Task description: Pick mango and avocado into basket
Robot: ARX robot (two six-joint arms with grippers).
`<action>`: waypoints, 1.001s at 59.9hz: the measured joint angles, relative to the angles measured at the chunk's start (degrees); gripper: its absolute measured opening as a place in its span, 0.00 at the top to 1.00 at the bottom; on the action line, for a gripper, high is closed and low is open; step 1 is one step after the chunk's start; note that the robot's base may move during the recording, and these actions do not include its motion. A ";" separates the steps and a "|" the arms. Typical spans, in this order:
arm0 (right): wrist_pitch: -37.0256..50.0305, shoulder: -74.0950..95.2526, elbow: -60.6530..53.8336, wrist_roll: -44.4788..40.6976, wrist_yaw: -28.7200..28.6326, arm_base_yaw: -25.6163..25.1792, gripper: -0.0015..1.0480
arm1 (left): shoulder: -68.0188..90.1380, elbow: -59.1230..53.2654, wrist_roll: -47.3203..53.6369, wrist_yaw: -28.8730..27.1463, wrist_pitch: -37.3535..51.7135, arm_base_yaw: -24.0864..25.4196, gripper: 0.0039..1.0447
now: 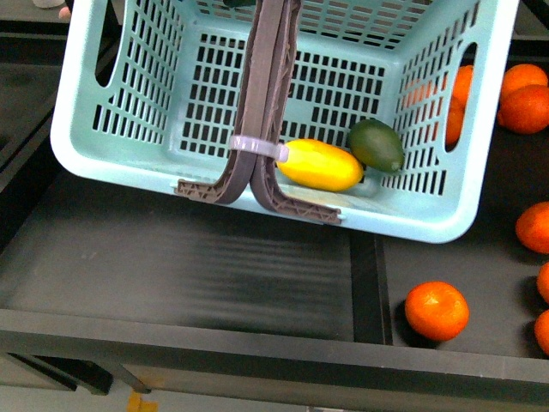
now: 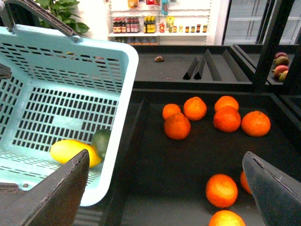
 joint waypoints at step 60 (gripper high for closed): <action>0.00 -0.07 0.00 0.00 0.22 0.00 0.08 | 32.24 32.17 -75.41 -51.87 -1.46 5.81 0.96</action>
